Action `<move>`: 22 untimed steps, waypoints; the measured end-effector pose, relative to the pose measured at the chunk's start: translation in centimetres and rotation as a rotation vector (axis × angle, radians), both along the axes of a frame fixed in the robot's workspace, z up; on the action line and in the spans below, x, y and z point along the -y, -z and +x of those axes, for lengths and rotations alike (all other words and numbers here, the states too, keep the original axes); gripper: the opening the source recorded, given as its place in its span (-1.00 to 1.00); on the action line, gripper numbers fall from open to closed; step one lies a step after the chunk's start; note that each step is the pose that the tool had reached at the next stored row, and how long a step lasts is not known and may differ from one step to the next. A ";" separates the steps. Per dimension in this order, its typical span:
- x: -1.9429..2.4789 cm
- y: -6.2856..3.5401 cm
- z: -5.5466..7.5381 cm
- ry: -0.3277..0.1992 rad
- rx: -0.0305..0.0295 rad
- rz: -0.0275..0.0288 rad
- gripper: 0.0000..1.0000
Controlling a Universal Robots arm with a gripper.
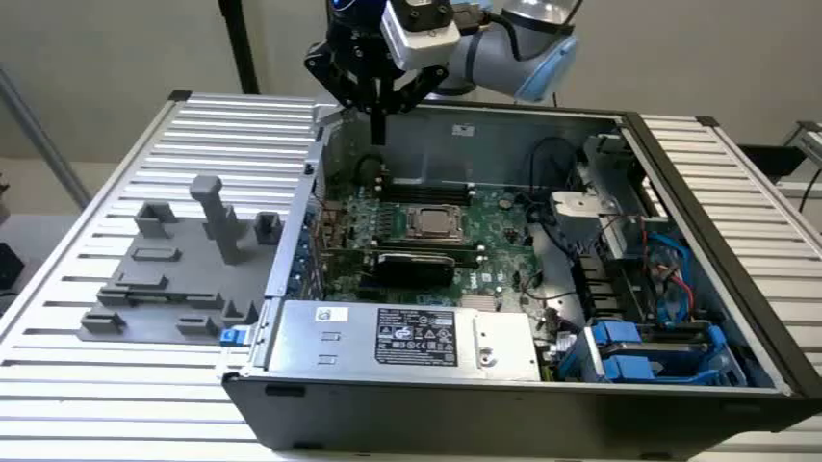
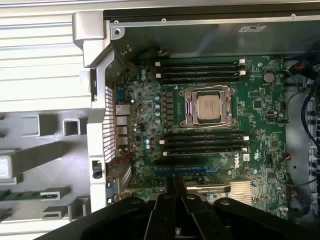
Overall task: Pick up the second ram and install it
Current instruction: 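Reach for the second ram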
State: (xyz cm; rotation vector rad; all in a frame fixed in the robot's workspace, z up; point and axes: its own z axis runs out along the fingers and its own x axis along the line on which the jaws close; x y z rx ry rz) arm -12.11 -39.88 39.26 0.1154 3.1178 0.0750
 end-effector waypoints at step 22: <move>0.29 0.01 -5.4 0.001 -0.0024 -0.0001 -0.79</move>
